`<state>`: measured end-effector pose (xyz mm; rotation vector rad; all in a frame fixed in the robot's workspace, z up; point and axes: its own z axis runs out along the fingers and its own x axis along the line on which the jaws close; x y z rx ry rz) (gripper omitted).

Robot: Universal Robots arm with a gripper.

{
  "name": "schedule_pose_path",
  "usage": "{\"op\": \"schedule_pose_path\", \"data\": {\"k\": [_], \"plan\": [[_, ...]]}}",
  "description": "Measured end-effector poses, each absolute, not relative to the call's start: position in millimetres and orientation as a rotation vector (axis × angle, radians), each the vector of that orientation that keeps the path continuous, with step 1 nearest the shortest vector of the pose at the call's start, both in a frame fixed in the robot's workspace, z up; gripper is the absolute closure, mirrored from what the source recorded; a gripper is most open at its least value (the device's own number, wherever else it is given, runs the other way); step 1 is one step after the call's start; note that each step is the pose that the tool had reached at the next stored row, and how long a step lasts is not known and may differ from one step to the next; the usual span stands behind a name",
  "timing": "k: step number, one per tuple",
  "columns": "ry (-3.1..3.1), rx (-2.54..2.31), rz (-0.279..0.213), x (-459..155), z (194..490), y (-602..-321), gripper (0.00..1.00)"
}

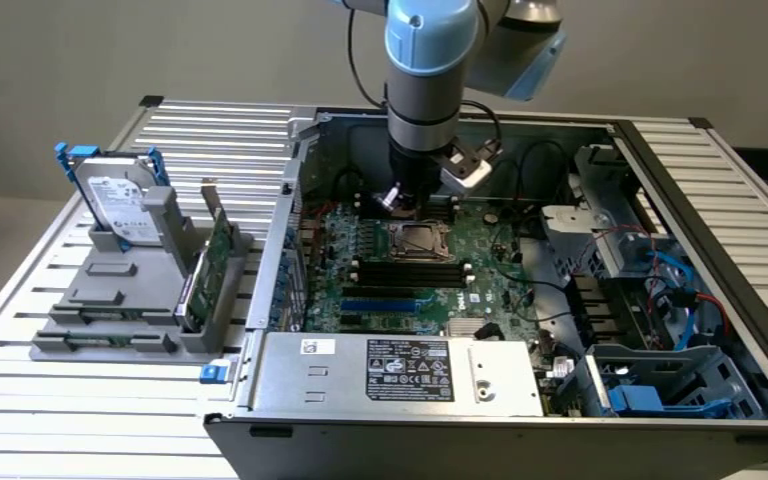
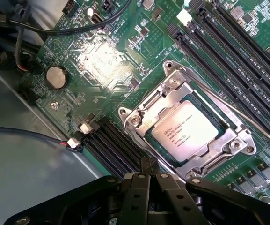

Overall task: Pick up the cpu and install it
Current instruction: 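Install the first cpu locking lever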

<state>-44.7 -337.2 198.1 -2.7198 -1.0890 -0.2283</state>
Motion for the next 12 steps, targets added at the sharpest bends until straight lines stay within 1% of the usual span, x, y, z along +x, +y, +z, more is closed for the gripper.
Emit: {"op": "schedule_pose_path", "data": {"k": [12], "plan": [[-1.090,-2.722,-0.227,-41.0,195.4,-337.2,0.89]]}}
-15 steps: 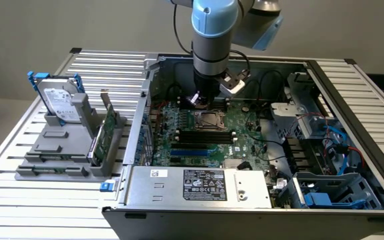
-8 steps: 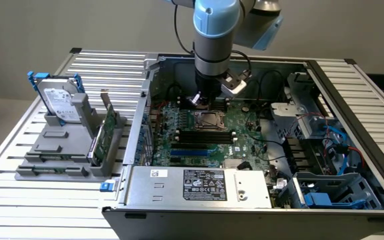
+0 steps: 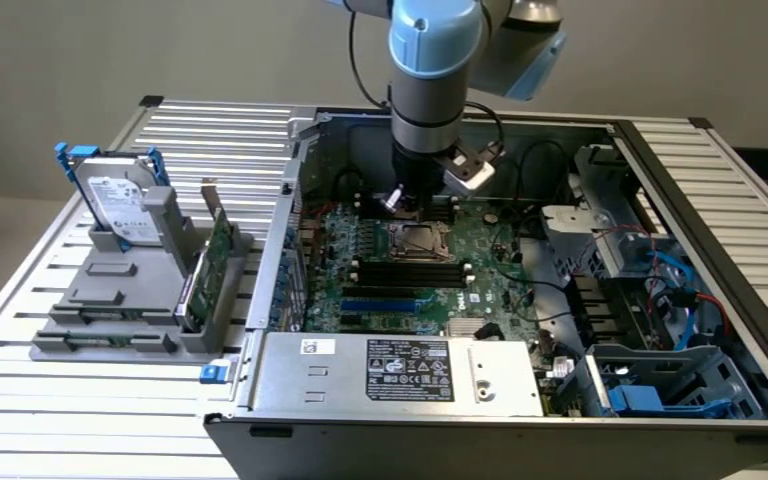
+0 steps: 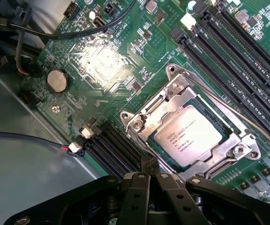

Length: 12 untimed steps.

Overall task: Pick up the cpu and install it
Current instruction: 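Install the first cpu locking lever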

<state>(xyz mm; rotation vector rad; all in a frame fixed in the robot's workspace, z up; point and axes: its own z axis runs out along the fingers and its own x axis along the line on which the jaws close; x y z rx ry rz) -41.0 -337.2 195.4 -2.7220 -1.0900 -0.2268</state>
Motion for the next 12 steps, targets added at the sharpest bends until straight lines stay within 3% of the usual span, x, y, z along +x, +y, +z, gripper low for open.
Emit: {"op": "schedule_pose_path", "data": {"k": [12], "plan": [[-1.090,-2.723,-0.227,-35.2,193.8,-337.2,0.89]]}}
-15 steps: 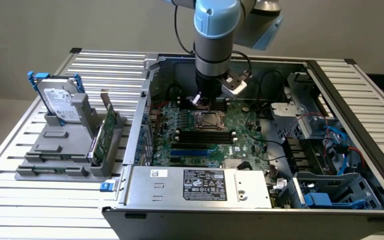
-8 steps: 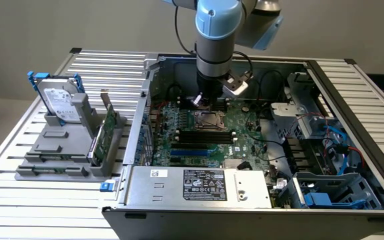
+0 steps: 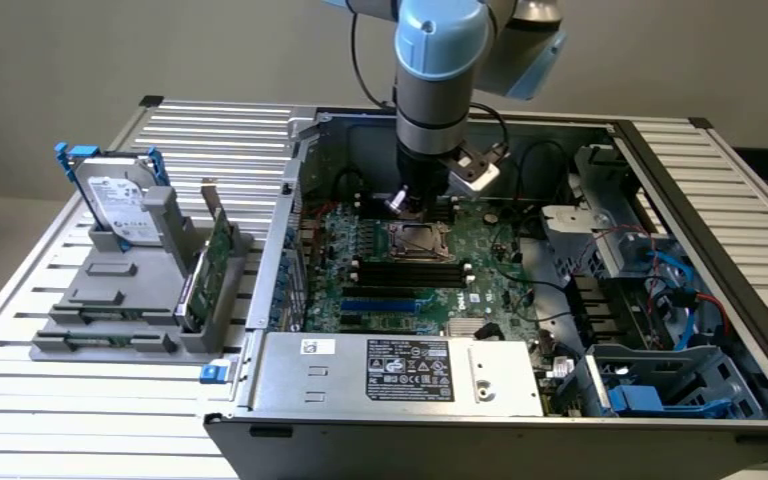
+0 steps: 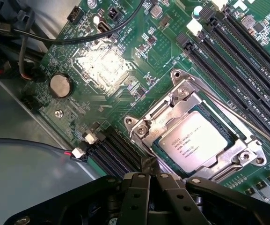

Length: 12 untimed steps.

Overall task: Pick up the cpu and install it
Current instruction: 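Install the first cpu locking lever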

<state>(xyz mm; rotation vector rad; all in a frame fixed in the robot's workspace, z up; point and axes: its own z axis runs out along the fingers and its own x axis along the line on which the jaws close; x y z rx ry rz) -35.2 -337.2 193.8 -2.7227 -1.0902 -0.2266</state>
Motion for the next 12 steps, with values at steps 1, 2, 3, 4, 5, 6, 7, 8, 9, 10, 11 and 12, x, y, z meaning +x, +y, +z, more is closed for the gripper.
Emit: {"op": "schedule_pose_path", "data": {"k": [1,2,3,4,5,6,7,8,9,10,11,12], "plan": [[-1.090,-2.723,-0.226,-34.8,193.7,-337.2,0.89],[-1.091,-2.723,-0.226,-34.4,193.6,-337.2,0.89],[-1.091,-2.723,-0.226,-34.1,193.5,-337.2,0.89],[-1.091,-2.724,-0.226,-33.8,193.4,-337.1,0.89],[-1.091,-2.724,-0.226,-33.4,193.4,-337.0,0.89],[-1.091,-2.724,-0.226,-33.0,193.4,-336.9,0.89],[-1.091,-2.724,-0.226,-32.5,193.4,-336.7,0.89],[-1.091,-2.724,-0.226,-32.1,193.4,-336.6,0.89],[-1.091,-2.724,-0.226,-31.6,193.4,-336.5,0.89],[-1.091,-2.724,-0.226,-31.1,193.4,-336.4,0.89],[-1.091,-2.724,-0.226,-30.6,193.4,-336.3,0.89],[-1.091,-2.724,-0.226,-30.1,193.4,-336.2,0.89]]}}
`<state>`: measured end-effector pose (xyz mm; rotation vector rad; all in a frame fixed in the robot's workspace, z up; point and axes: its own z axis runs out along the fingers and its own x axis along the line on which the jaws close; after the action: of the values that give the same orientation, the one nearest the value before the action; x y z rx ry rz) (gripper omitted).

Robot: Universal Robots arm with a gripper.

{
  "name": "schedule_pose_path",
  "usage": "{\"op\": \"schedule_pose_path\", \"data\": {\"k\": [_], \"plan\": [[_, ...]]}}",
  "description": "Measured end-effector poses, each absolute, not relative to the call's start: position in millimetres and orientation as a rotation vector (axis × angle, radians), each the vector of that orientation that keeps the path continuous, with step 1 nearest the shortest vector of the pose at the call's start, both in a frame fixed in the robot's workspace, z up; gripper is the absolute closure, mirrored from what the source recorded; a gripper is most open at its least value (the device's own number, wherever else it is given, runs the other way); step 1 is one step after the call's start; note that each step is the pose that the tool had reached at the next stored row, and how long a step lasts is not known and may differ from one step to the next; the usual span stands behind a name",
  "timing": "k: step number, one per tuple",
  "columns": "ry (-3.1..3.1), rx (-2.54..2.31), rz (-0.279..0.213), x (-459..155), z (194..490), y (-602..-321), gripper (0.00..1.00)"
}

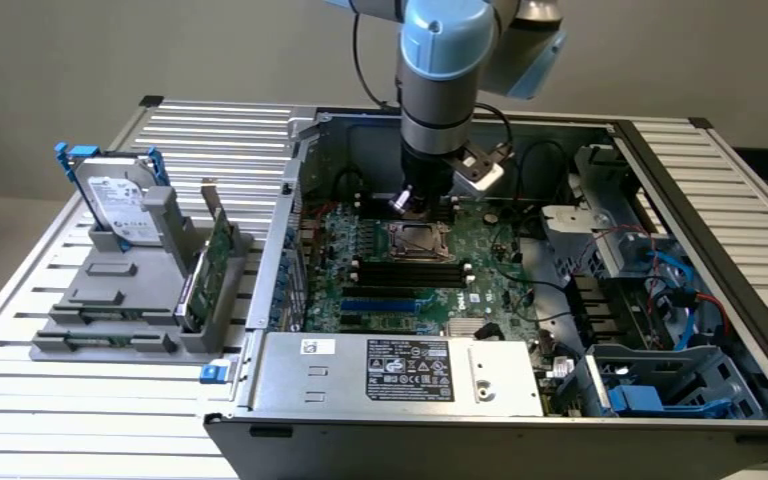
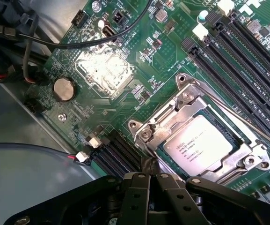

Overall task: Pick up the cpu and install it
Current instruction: 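Install the first cpu locking lever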

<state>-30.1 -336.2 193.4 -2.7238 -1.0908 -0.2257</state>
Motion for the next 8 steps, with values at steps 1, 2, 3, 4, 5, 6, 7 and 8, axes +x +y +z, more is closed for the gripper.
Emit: {"op": "schedule_pose_path", "data": {"k": [1,2,3,4,5,6,7,8], "plan": [[-1.091,-2.724,-0.226,-29.6,193.4,-336.2,0.89],[-1.091,-2.724,-0.226,-29.2,193.4,-336.1,0.89],[-1.091,-2.724,-0.226,-28.8,193.4,-336.1,0.89],[-1.091,-2.724,-0.226,-28.6,193.4,-336.1,0.89],[-1.091,-2.724,-0.225,-28.5,193.4,-336.0,0.89],[-1.091,-2.725,-0.224,-28.3,193.4,-336.0,0.89],[-1.091,-2.725,-0.223,-28.1,193.4,-336.0,0.89],[-1.092,-2.727,-0.222,-27.9,193.3,-336.0,0.89]]}}
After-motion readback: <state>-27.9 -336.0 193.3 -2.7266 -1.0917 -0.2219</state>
